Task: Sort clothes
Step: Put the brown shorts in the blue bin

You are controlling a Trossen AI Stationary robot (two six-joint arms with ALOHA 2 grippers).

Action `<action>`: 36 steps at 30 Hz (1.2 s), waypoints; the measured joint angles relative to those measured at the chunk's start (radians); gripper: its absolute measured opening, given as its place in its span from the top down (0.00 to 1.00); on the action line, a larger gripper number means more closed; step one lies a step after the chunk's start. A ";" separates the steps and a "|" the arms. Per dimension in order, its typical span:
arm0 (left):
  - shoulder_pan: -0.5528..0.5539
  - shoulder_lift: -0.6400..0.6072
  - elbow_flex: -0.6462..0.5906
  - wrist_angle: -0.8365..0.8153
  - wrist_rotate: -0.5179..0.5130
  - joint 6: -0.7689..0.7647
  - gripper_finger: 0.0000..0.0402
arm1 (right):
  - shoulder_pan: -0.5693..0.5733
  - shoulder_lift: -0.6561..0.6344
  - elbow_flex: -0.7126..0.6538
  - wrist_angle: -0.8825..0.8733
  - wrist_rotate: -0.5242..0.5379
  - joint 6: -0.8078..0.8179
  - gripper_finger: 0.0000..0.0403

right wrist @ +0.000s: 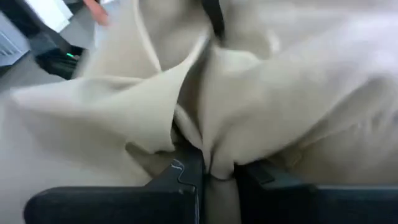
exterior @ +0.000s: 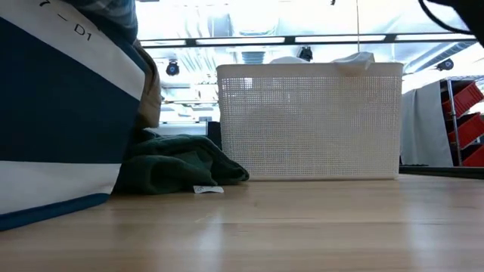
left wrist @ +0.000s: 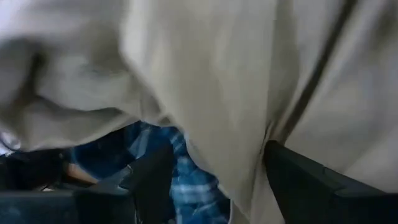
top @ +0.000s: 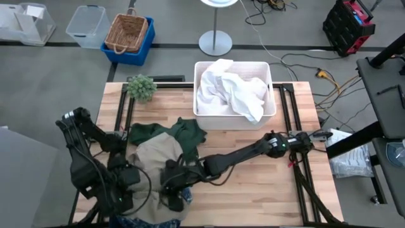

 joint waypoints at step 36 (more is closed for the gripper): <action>-0.155 0.004 0.014 0.309 -0.365 -0.082 0.72 | -0.037 0.193 0.006 0.263 0.028 0.147 0.98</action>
